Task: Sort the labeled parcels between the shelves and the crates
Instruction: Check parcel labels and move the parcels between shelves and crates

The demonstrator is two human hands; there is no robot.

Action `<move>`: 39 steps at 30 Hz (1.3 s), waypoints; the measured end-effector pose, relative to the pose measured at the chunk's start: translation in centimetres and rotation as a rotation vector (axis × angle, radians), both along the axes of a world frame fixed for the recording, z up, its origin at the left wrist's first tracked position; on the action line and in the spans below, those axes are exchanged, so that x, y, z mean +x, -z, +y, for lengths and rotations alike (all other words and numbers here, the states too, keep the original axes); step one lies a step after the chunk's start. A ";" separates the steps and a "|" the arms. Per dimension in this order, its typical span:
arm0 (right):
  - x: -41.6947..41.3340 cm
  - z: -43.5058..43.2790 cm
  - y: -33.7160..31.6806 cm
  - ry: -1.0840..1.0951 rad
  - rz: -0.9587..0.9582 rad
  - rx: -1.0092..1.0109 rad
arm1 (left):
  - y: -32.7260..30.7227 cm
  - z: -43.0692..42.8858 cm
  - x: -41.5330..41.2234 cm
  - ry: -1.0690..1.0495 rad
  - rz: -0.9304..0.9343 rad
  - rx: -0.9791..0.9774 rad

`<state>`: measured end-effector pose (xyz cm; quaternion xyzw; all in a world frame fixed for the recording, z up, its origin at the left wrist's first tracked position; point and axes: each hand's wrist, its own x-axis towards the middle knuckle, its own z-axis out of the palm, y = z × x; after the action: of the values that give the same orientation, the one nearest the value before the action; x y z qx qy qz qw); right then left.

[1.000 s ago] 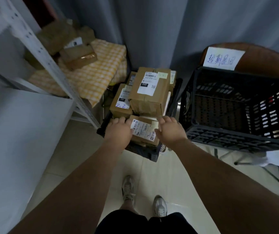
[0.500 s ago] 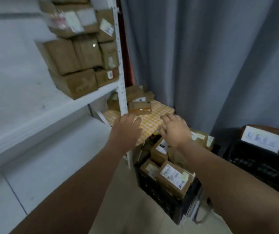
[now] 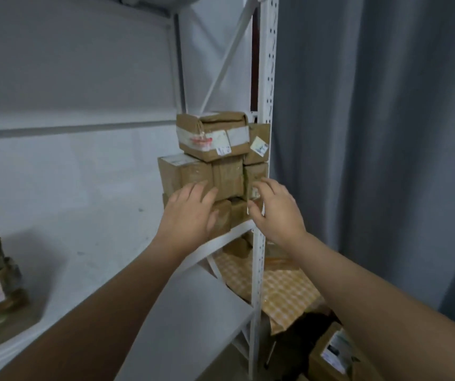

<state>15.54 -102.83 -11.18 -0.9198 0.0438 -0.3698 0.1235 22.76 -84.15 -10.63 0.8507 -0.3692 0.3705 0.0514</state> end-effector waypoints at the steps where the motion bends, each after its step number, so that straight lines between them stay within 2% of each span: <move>1: 1.1 0.1 -0.9 -0.008 -0.018 -0.002 | -0.7 0.1 1.2 -0.005 -0.013 -0.006; 8: 7.2 -2.2 -5.8 -0.003 -0.085 0.062 | -6.9 -1.9 8.7 -0.005 -0.048 -0.092; 13: 11.2 -4.4 -9.3 0.030 -0.047 0.130 | -9.7 -4.8 12.7 -0.066 0.166 -0.195; 18: 15.3 -5.6 -12.6 -0.107 0.038 0.299 | -11.0 -6.2 15.3 -0.089 0.350 -0.218; 21: 17.0 -5.8 -13.0 -0.227 0.070 0.414 | -10.5 -6.5 15.6 -0.049 0.329 -0.312; 30: 16.2 -6.3 -11.8 -0.339 -0.205 0.613 | -7.4 -6.8 12.7 0.126 0.223 -0.561; 34: 15.2 -5.9 -11.4 -0.425 -0.324 0.709 | -7.2 -7.4 10.6 0.219 0.213 -0.760; 39: 13.2 -4.3 -10.0 -0.664 -0.441 0.821 | -7.9 -7.0 8.1 0.355 0.260 -1.182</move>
<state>28.79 -107.17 -1.21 -0.6620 -0.1342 -0.4470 0.5865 30.85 -91.19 -2.72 0.6424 -0.2284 0.3915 0.6179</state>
